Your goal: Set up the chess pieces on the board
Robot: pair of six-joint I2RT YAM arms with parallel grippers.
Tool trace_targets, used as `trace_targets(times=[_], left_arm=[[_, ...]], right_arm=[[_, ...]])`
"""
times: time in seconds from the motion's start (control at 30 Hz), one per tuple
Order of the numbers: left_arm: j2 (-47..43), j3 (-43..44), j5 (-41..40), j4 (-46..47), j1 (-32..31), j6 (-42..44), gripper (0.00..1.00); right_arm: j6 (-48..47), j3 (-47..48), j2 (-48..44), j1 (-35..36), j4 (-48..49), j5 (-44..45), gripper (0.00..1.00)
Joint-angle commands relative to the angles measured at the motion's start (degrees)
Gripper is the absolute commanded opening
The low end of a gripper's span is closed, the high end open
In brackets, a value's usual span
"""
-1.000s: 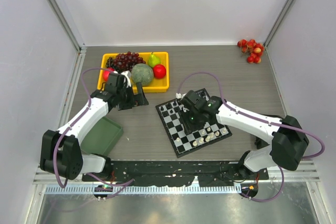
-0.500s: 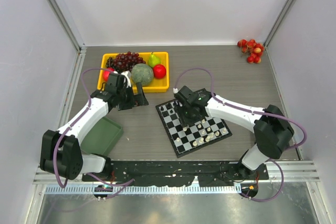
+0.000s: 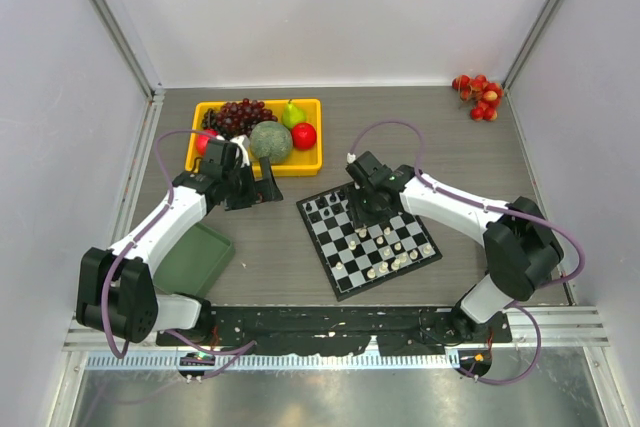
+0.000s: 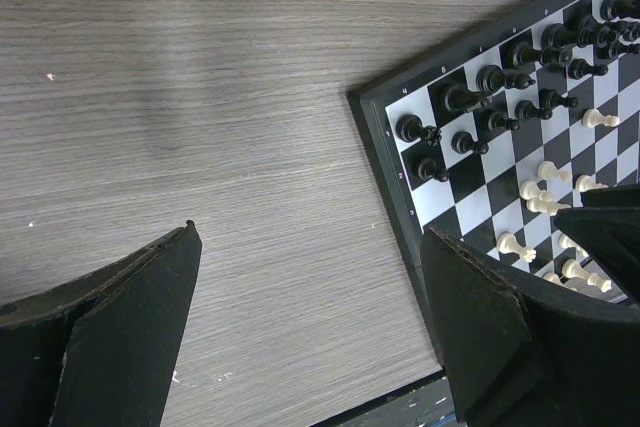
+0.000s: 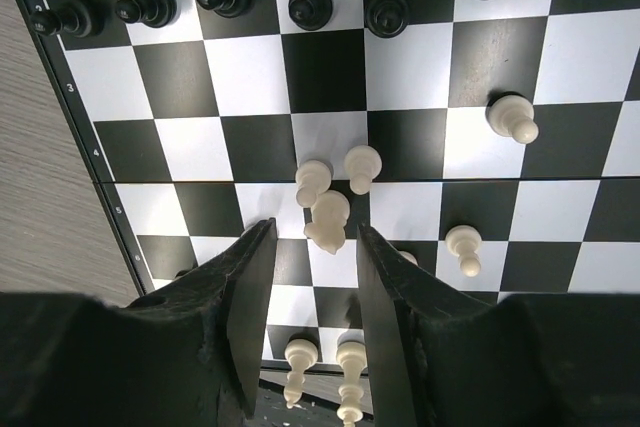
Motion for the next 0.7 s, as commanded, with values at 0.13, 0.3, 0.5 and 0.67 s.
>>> trace_targets(times=[0.13,0.3,0.5,0.67], left_arm=[[-0.16,0.68,0.01,1.18,-0.10,0.31,0.99],[-0.16,0.50,0.01,1.18,-0.10,0.23,0.99],[-0.07,0.50,-0.34,0.83,-0.10,0.49,0.99],[0.02,0.50,-0.25,1.01,-0.10,0.49,0.99]], right_arm=[[-0.17,0.16,0.22,-0.19,2.60,0.24,0.43],[-0.61,-0.10,1.46,-0.28,3.13,-0.20,0.42],[-0.96,-0.19,2.25,-0.36,3.13,0.24,0.36],[-0.96,-0.72,2.25,-0.36,3.13,0.07,0.35]])
